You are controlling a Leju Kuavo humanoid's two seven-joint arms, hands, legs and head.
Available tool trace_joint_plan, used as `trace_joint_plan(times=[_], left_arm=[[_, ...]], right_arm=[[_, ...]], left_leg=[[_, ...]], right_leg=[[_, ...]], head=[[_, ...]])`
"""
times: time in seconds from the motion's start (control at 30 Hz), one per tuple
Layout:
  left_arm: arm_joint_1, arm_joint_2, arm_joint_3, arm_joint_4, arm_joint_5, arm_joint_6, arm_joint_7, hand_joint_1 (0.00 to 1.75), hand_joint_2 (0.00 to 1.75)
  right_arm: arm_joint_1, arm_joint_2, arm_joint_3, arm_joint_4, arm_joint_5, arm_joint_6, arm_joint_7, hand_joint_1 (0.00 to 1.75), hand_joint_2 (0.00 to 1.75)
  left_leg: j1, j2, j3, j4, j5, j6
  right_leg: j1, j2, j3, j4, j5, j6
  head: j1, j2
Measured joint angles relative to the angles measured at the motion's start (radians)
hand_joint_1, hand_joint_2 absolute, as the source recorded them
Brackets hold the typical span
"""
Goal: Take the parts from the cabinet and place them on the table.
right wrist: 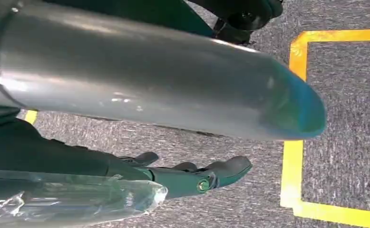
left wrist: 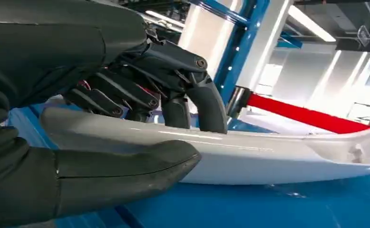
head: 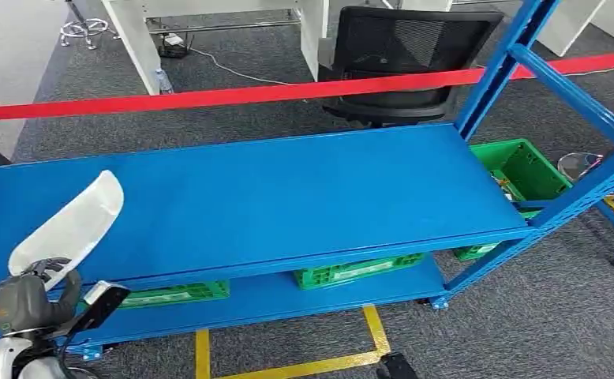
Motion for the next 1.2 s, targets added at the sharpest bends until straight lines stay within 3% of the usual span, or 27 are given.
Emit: trace_joint_plan(times=[0.13, 0.27, 0.6, 0.7, 0.83, 0.97, 1.2], left_arm=[[0.008, 0.0, 0.013, 0.0, -0.025, 0.011, -0.027, 1.75, 1.75], [0.024, 0.0, 0.018, -0.015, -0.021, 0.019, -0.086, 1.59, 1.75], [0.073, -0.019, -0.013, -0.119, 0.009, 0.033, -0.162, 1.59, 1.75], [0.104, -0.03, -0.068, -0.194, 0.004, 0.024, -0.186, 1.59, 1.75], [0.135, -0.042, -0.16, -0.286, -0.02, 0.027, -0.178, 1.59, 1.75], [0.145, -0.047, -0.205, -0.329, -0.026, 0.029, -0.169, 1.59, 1.75], [0.168, -0.034, -0.325, -0.405, -0.088, 0.093, -0.146, 1.59, 1.75]], right_arm=[[0.0, 0.0, 0.0, 0.0, 0.001, 0.0, 0.0, 0.0, 0.0], [0.002, 0.0, 0.0, 0.0, 0.001, -0.002, 0.0, 0.0, 0.0], [0.007, 0.0, -0.001, 0.001, -0.006, -0.008, -0.002, 0.0, 0.0], [0.011, 0.0, -0.005, 0.002, -0.012, -0.012, -0.008, 0.0, 0.0], [0.016, 0.0, -0.018, 0.002, -0.018, -0.015, -0.012, 0.0, 0.0], [0.02, 0.0, -0.02, 0.002, -0.019, -0.015, -0.013, 0.0, 0.0], [0.022, 0.0, -0.037, 0.004, -0.023, -0.008, -0.036, 0.0, 0.0]], left_leg=[[0.0, 0.0, 0.0, 0.0, 0.0, 0.0], [0.0, 0.0, 0.0, 0.0, 0.0, 0.0], [0.0, 0.0, 0.0, 0.0, 0.0, 0.0], [0.0, 0.0, 0.0, 0.0, 0.0, 0.0], [0.0, 0.0, -0.001, 0.0, 0.0, 0.0], [-0.001, 0.0, -0.001, 0.0, 0.0, 0.0], [-0.003, 0.0, -0.001, 0.001, -0.001, 0.001]], right_leg=[[0.0, 0.0, 0.0, 0.0, 0.0, 0.0], [0.0, 0.0, -0.001, 0.0, 0.0, 0.0], [0.0, 0.0, -0.001, 0.0, 0.0, 0.0], [0.0, 0.0, -0.002, 0.0, 0.0, 0.0], [0.0, 0.0, -0.001, 0.0, 0.0, 0.0], [-0.001, 0.001, -0.001, -0.001, 0.0, 0.0], [-0.004, 0.0, -0.002, -0.001, 0.001, 0.001]], head=[[0.0, 0.0], [0.0, 0.0], [0.0, 0.0], [0.0, 0.0], [0.0, 0.0], [0.0, 0.0], [0.0, 0.0]])
